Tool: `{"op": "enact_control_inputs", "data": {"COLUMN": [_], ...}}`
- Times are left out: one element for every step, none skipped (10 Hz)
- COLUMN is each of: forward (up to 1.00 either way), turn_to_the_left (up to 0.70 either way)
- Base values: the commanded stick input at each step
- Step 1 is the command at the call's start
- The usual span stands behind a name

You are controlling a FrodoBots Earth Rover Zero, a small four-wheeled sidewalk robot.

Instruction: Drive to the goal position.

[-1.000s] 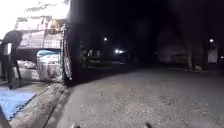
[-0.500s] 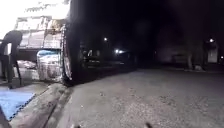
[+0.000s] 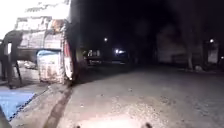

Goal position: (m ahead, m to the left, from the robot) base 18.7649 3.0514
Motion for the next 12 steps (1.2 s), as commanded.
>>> {"op": "enact_control_inputs", "data": {"forward": [0.7,0.7,0.7,0.7,0.7,0.7,0.7,0.7,0.7,0.7,0.7,0.7], "turn_to_the_left": [0.0,0.0,0.0,0.0,0.0,0.0,0.0,0.0,0.0,0.0,0.0,0.0]}}
